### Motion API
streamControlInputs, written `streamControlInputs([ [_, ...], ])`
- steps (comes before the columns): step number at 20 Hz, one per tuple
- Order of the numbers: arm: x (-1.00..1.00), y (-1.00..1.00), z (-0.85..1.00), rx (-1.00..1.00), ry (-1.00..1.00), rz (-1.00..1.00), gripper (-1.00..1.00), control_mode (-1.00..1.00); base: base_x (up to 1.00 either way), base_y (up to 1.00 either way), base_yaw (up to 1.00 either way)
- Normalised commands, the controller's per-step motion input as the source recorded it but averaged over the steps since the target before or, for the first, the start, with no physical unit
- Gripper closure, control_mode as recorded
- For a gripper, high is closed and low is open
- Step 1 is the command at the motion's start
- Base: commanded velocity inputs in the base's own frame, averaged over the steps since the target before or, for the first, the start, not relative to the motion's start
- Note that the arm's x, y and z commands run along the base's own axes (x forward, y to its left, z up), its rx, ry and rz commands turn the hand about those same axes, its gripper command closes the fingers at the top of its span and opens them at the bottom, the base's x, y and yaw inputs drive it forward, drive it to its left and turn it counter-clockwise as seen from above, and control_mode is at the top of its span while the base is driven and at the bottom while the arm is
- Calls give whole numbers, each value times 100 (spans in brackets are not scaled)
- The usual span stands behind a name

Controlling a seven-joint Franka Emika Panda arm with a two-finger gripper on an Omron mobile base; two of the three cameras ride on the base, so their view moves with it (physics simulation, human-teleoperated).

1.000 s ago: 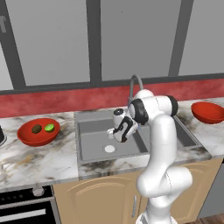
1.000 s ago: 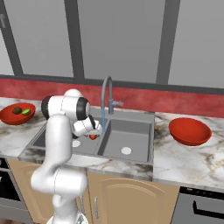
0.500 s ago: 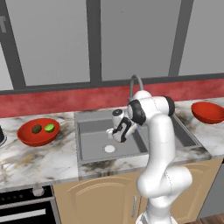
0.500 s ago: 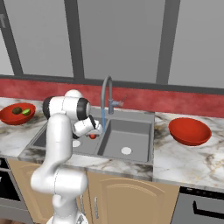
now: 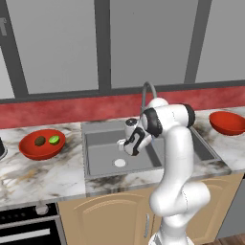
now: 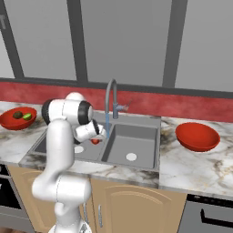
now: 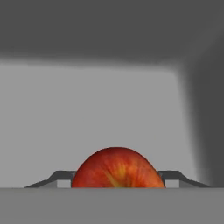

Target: Pick the kiwis from the sink and place them in one bowl. Place the apple in the other bowl. Then turn off the sink faucet.

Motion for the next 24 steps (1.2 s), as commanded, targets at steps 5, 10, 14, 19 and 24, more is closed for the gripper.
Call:
streamControlInputs([
  [5,-41,19,91,0,-6,0,100,-100,0,0,0],
  [10,-44,38,100,-5,-11,-4,100,-100,0,0,0],
  [14,-32,4,95,-7,3,-13,100,-100,0,0,0],
  [19,-62,-22,75,-1,5,-20,100,-100,0,0,0],
  [24,-97,-42,63,2,13,-21,100,-100,0,0,0],
])
